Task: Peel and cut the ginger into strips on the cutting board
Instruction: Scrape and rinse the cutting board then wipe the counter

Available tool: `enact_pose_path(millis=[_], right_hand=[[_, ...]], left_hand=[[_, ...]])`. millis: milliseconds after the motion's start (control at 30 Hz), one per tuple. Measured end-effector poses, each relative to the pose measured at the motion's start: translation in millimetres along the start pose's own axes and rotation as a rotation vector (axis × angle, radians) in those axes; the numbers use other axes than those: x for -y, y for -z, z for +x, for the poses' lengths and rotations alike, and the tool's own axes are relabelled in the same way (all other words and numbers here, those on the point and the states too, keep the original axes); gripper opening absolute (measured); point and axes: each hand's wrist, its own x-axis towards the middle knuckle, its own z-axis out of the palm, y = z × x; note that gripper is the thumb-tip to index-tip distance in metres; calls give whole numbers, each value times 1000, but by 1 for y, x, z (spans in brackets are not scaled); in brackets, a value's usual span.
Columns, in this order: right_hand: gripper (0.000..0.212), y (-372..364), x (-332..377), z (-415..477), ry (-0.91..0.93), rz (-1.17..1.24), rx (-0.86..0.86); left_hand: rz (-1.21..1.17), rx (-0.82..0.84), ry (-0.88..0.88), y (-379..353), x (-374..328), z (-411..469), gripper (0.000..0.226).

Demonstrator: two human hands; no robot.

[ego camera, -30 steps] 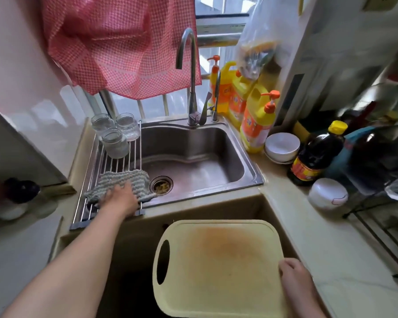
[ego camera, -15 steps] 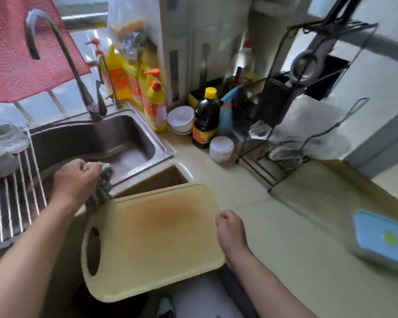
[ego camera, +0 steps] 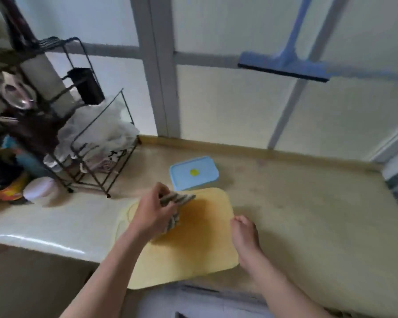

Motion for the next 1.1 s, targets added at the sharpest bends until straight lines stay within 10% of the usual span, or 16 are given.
enact_pose_path(millis=[333, 533, 633, 733, 1100], right_hand=[[27, 173, -61, 81, -105, -41, -314], [33, 201, -83, 97, 99, -656, -525], [57, 162, -90, 90, 505, -810, -354], [77, 110, -90, 79, 431, -956, 2], [56, 68, -91, 108, 974, -1002, 149]], left_hand=[[73, 299, 42, -204, -56, 5, 27], [278, 515, -192, -233, -22, 1, 38], [585, 365, -352, -219, 13, 11, 45], [774, 379, -386, -207, 44, 10, 53], [967, 417, -514, -197, 101, -6, 77]])
